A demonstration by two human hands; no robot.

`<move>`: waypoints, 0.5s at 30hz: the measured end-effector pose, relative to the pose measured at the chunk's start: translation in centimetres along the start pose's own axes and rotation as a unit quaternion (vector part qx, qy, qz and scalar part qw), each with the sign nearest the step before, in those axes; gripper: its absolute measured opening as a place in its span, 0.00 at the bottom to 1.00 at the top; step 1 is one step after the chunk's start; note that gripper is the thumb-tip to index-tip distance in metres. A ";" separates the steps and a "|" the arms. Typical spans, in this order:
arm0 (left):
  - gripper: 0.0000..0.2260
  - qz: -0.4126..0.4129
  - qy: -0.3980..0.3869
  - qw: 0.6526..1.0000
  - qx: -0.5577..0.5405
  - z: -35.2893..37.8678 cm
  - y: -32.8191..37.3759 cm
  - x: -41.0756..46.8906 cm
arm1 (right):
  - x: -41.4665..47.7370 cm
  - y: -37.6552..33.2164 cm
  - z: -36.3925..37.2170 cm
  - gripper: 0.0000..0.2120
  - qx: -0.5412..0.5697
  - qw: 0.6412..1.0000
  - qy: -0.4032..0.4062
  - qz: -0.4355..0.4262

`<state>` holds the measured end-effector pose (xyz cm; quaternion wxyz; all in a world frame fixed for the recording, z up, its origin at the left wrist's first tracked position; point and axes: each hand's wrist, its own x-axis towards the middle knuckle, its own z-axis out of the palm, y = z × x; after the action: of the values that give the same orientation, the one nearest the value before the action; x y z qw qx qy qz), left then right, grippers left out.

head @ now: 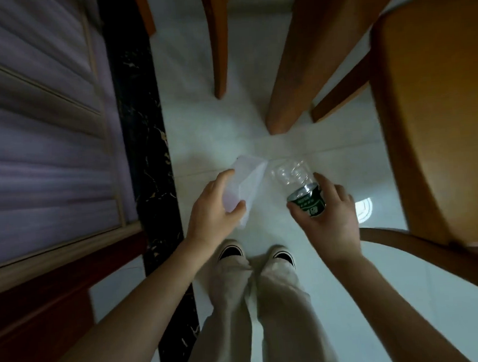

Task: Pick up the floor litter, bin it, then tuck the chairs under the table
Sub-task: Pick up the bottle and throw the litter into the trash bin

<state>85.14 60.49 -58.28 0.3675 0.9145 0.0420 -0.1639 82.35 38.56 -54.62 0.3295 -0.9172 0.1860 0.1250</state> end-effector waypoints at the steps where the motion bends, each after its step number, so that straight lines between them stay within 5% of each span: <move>1: 0.28 0.001 0.004 1.000 -0.014 -2.3 1.7 -1.5 | -1.4 -2.0 -1.9 0.35 -0.001 1.000 -0.005 0.000; 8: 0.28 0.041 0.003 0.998 -0.037 -18.4 14.4 -10.6 | -12.0 -14.2 -16.3 0.34 -0.002 1.000 0.013 -0.016; 15: 0.29 0.090 0.089 0.988 -0.085 -32.2 23.9 -17.4 | -19.2 -24.2 -28.0 0.35 -0.005 0.996 0.057 -0.072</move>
<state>82.10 66.01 -15.03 0.4515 0.8911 0.0061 -0.0440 78.34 42.58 -13.30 0.3221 -0.9354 0.1373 0.0498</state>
